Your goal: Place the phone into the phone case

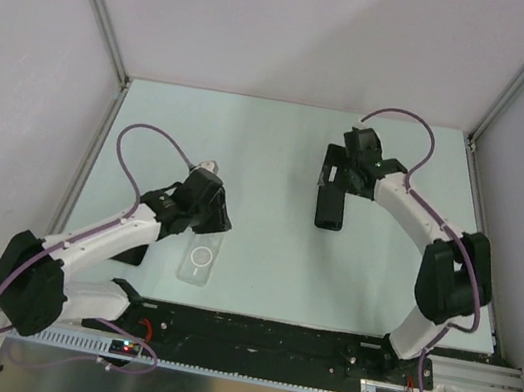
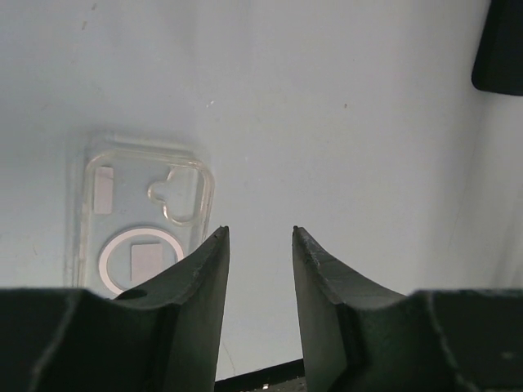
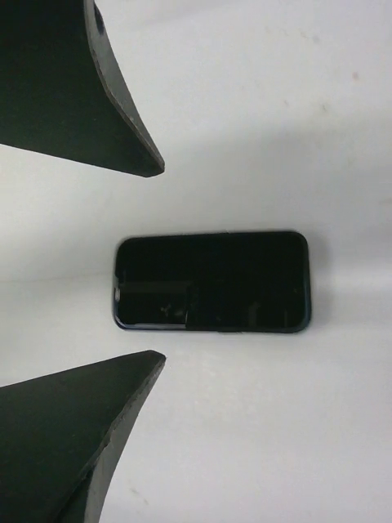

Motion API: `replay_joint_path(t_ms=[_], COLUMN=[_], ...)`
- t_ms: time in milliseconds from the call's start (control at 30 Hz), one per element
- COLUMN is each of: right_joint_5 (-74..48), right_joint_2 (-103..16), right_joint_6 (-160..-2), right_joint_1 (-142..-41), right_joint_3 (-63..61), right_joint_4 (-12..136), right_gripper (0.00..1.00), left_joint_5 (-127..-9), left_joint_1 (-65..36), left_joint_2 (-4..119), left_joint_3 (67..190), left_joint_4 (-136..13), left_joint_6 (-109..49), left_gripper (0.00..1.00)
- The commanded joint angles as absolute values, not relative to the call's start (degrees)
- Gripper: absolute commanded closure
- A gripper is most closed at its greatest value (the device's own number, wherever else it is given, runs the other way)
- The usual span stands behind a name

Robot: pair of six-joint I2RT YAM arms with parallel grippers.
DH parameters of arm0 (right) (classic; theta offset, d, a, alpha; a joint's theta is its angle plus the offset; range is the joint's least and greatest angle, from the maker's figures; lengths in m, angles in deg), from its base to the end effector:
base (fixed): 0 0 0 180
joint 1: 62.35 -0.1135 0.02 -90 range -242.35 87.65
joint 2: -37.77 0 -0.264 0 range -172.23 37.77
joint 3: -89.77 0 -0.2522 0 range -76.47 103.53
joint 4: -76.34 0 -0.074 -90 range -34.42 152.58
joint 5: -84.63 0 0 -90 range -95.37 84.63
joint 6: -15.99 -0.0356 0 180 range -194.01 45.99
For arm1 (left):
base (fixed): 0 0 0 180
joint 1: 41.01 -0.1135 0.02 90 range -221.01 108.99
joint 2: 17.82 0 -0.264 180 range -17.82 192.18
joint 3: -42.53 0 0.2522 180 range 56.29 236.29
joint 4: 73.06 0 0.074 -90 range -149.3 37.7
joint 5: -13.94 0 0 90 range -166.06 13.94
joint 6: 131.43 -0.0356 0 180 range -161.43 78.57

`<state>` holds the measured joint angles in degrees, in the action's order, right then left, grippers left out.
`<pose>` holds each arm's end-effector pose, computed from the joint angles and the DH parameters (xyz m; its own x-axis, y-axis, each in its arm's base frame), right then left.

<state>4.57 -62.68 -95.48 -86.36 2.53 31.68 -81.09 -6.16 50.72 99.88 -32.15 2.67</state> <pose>0.3537 0.1508 0.2530 -0.7845 0.0452 -0.6185 -0.0186 0.9952 0.0964 0.1971 -0.1335 0.2239 -0.8304 -0.2665 -0.4893 -0.0736 0.9230 -0.3778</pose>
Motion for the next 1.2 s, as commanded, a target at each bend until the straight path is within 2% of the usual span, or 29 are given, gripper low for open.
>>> replay_joint_path(t_ms=[0, 200, 500, 700, 1067, 1167], right_joint_5=[1.84, 0.35, 0.43, 4.26, 11.71, 12.75], right_joint_2=[-57.04, -53.74, -60.53, -66.46, -77.74, -80.78], right_joint_6=[-101.87, -110.01, -119.05, -122.02, -123.96, -123.97], right_joint_1=[-91.15, -102.62, -117.70, -123.45, -130.26, -131.13], right_joint_3=[-2.39, -9.49, -8.86, -4.71, 10.46, 14.43], right_joint_4=[31.92, 35.87, 42.83, 42.43, 34.12, 30.76], right_gripper=[0.09, 0.19, 0.39, 0.40, 0.41, 0.46], left_joint_5=[-85.22, -86.97, -86.56, -85.16, -83.78, -83.87], left_joint_1=[-8.31, -14.45, -24.47, -28.21, -30.49, -31.62], left_joint_2=[46.26, 39.55, 31.51, 30.75, 29.41, 28.50], left_joint_3=[97.43, 90.89, 85.94, 86.86, 87.60, 87.63], left_joint_4=[-31.86, -31.30, -28.99, -28.23, -27.63, -27.31], left_joint_6=[5.99, 9.72, 12.19, 10.33, 8.25, 8.20], left_gripper=[0.58, 0.58, 0.54, 0.53, 0.53, 0.53])
